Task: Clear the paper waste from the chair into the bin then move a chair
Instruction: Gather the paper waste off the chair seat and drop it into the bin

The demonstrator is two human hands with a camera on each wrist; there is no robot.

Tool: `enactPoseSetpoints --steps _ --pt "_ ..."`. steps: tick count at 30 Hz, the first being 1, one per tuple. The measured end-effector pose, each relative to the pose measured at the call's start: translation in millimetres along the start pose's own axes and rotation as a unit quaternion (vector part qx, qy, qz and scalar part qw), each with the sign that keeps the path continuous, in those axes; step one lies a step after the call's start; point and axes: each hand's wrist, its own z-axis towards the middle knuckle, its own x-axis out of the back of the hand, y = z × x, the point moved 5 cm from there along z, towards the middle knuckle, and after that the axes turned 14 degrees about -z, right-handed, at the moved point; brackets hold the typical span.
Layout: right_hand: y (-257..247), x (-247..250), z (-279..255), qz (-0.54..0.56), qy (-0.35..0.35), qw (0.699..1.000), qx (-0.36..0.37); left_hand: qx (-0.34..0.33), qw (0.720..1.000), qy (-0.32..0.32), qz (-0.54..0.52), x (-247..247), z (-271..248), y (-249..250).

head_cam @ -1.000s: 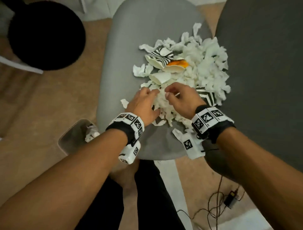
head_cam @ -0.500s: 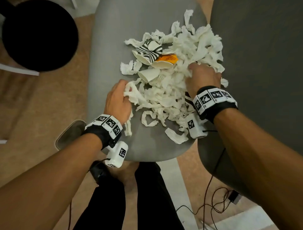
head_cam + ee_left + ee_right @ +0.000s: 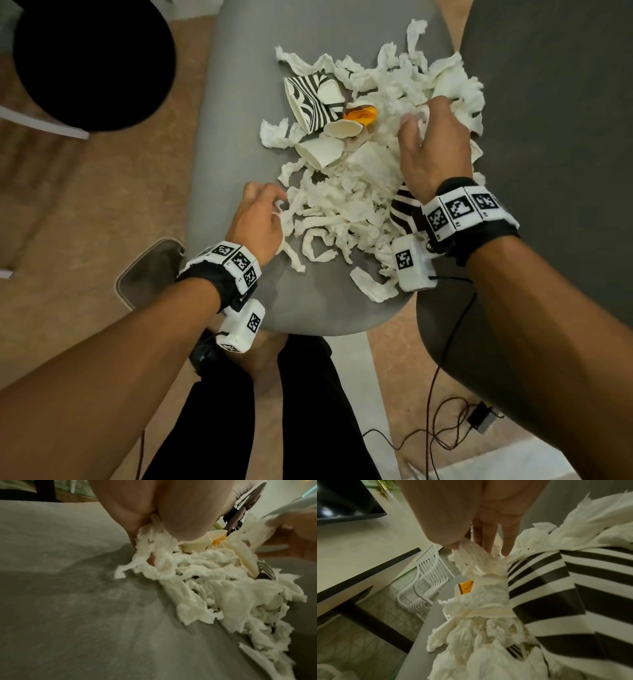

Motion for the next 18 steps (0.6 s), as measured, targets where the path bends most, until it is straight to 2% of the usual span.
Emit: enactPoseSetpoints --steps 3,6,9,11,13,16,18 --pt "-8 0 -6 0.087 -0.004 0.996 -0.01 -0.019 0.999 -0.01 0.031 4 -1 0" --pt "-16 -1 -11 0.153 -0.005 0.988 -0.001 -0.006 0.999 -0.013 0.031 6 -6 1" --pt "-25 -9 -15 0.221 -0.062 0.973 -0.021 0.008 0.995 -0.072 0.074 0 -13 -14" --pt "-31 -19 -20 0.21 -0.099 0.972 -0.021 -0.009 0.993 -0.082 0.08 0 -16 -20" --pt "-38 -30 -26 0.225 -0.142 0.964 -0.013 -0.029 0.996 -0.06 0.065 5 -18 -20" --pt "-48 -42 -36 0.283 -0.204 0.937 -0.025 -0.024 0.999 0.004 0.029 20 -19 -15" --pt "-58 -40 -40 0.222 -0.197 0.955 0.008 -0.016 0.999 0.039 -0.003 28 -20 -13"
